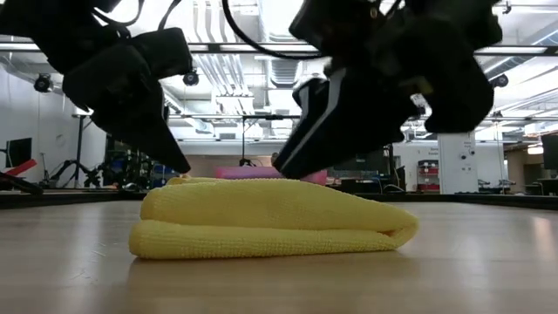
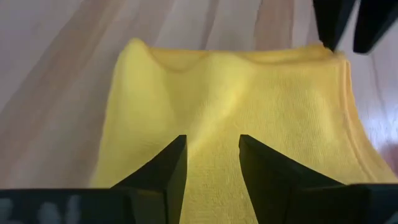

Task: Fold microfiber towels
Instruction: Fold the yellow towel

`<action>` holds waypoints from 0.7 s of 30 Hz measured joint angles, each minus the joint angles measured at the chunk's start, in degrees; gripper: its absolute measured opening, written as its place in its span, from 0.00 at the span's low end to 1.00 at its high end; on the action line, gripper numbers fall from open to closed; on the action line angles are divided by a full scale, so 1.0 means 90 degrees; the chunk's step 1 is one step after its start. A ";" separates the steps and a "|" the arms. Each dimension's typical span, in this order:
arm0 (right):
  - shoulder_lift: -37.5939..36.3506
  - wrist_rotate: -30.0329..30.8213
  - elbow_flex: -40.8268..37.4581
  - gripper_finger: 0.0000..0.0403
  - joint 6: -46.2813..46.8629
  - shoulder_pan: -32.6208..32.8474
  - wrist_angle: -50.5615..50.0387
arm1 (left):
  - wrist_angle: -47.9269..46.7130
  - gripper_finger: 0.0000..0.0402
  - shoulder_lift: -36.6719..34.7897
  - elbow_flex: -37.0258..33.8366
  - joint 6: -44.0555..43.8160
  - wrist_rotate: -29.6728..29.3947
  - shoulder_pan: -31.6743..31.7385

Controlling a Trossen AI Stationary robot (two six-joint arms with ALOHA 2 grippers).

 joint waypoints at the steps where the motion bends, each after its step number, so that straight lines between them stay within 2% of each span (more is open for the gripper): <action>1: 0.0000 -0.0009 -0.0088 0.34 0.0025 -0.0012 0.0126 | 0.0024 0.27 0.0014 0.0000 0.0003 0.0013 0.0000; 10: -0.0002 -0.0018 -0.0513 0.34 0.0063 -0.0055 0.1004 | 0.0308 0.27 0.0368 -0.0005 -0.0143 0.0076 0.0032; 16: -0.0006 -0.0016 -0.0508 0.33 0.0052 -0.0050 0.1013 | 0.0322 0.27 0.0497 0.0085 -0.0150 0.0076 0.0034; 21: -0.0007 -0.0016 -0.0508 0.33 0.0039 -0.0052 0.1013 | 0.0313 0.19 0.0495 0.0085 -0.0152 0.0079 0.0041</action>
